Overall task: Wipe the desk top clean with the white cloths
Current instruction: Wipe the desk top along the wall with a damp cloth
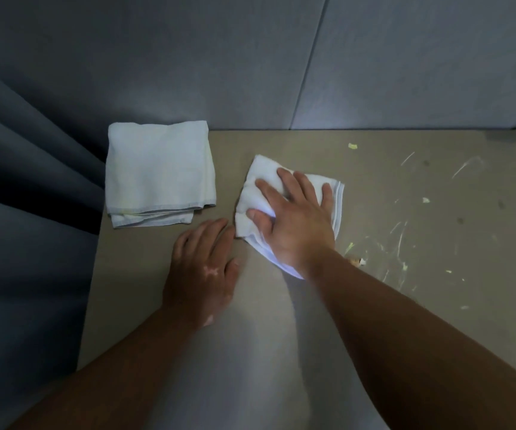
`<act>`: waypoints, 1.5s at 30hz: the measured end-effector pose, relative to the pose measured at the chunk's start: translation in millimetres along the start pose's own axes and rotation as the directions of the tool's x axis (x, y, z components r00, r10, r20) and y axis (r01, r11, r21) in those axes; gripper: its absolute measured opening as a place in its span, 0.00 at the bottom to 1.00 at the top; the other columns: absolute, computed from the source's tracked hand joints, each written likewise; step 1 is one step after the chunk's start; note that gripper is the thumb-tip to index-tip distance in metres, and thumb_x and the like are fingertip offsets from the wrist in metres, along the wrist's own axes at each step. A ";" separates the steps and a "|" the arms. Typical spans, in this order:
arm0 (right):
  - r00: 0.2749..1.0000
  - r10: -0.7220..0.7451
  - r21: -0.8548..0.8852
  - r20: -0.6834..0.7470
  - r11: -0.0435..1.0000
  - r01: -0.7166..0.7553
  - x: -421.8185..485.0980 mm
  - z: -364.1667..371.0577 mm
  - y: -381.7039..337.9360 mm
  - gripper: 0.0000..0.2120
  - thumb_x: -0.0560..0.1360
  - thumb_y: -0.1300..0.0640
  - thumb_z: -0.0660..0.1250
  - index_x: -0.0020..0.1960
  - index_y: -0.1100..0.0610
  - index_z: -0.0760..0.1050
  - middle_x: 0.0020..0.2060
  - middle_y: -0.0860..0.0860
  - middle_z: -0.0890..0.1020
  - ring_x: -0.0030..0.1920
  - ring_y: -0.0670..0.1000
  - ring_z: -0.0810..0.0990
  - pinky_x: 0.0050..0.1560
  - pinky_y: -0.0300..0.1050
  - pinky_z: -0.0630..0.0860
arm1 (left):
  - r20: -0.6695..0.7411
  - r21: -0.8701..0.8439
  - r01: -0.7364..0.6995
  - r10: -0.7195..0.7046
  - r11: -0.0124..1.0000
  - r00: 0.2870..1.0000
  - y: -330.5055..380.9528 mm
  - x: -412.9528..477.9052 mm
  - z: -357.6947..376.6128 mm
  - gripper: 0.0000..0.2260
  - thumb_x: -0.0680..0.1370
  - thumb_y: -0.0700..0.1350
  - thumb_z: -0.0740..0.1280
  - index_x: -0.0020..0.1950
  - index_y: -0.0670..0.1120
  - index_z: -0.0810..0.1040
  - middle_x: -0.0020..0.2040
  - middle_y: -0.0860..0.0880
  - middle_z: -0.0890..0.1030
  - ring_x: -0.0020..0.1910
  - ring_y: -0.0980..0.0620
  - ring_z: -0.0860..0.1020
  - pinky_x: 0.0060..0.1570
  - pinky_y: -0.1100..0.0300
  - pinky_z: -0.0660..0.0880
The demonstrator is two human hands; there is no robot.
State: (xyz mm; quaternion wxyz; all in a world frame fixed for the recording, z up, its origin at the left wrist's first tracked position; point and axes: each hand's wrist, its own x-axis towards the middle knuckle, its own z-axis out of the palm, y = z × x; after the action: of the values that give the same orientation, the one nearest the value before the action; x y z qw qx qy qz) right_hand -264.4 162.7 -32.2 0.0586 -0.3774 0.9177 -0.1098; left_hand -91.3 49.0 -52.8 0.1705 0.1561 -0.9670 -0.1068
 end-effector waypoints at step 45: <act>0.912 0.411 -0.086 0.019 0.909 -0.408 59.2 -57.8 180.0 0.36 0.81 0.29 0.46 0.84 0.44 0.51 0.84 0.51 0.54 0.83 0.60 0.47 0.78 0.71 0.49 | 0.050 0.035 -0.055 0.053 0.998 0.997 32.0 65.5 24.3 0.19 0.82 0.49 0.60 0.70 0.42 0.78 0.69 0.39 0.77 0.66 0.34 0.76 0.64 0.39 0.71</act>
State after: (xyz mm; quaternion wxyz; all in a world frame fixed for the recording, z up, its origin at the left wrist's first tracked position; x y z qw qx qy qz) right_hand -439.7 254.4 -22.0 0.0821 -0.1807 0.9788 -0.0514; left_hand -167.1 60.2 -47.4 0.1466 0.1303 -0.9766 -0.0885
